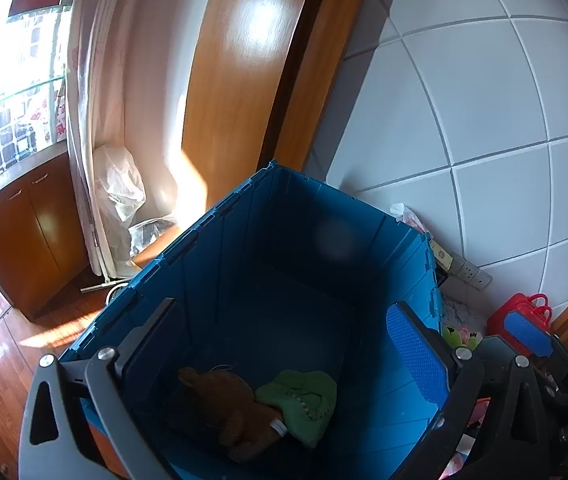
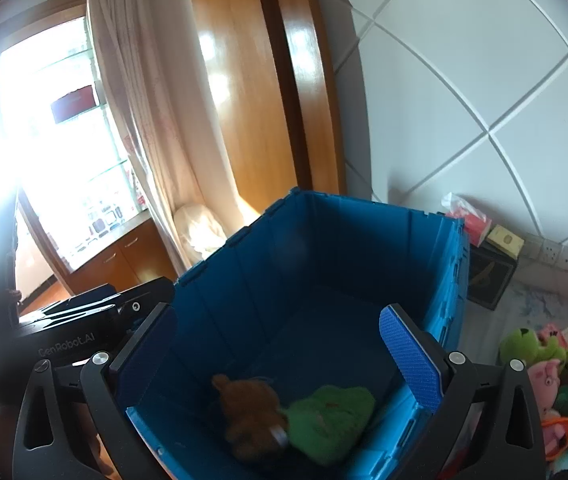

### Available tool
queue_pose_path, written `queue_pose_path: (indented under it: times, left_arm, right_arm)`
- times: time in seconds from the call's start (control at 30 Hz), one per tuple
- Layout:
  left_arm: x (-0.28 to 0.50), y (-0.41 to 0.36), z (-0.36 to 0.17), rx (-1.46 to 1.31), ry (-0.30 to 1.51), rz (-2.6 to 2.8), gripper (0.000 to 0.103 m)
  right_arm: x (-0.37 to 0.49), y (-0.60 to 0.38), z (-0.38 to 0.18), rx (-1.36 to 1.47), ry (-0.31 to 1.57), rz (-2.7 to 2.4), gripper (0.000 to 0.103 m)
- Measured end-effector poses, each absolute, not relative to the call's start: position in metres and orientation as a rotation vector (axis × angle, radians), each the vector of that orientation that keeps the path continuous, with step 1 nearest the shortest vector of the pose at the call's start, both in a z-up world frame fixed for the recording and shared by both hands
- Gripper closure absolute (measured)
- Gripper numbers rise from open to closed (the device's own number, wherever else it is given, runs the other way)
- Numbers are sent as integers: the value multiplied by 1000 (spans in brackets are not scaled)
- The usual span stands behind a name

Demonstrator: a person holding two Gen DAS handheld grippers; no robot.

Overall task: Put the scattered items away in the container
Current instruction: 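Open both grippers to drop the bear and crocodile into the crate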

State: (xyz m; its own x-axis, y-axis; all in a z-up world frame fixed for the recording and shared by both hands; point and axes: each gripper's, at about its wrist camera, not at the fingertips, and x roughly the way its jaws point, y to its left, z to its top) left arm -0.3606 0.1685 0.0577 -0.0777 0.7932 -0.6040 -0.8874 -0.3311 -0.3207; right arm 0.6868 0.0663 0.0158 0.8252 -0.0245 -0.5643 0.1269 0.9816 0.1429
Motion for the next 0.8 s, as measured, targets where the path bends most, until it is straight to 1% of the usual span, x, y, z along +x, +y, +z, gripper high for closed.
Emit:
queue_pose_path:
  times: [0.03,0.1,0.17,0.23,0.5,0.8]
  left_arm:
    - [-359,158,38,-848,157,1712,0]
    - [-364,158,28,-857,166,1703,0]
    - [-368,171,5,-862,167,1702,0]
    - [-379,175,-2,-865,166,1701,0]
    - [-375,169,0,-850,163,1702,0]
    - [-350,170,-2,-804,207,1675,0]
  right_arm:
    - [686,66,15,183,597,-85,0]
    - [683,64,15,200,598,-84,0]
    - [681,63,15,203,599,-90,0]
    - [679,62,15,204,599,-95,0]
    - [666,59,13,199,600,-130,0]
    - [642,40,0,220,612,-223,0]
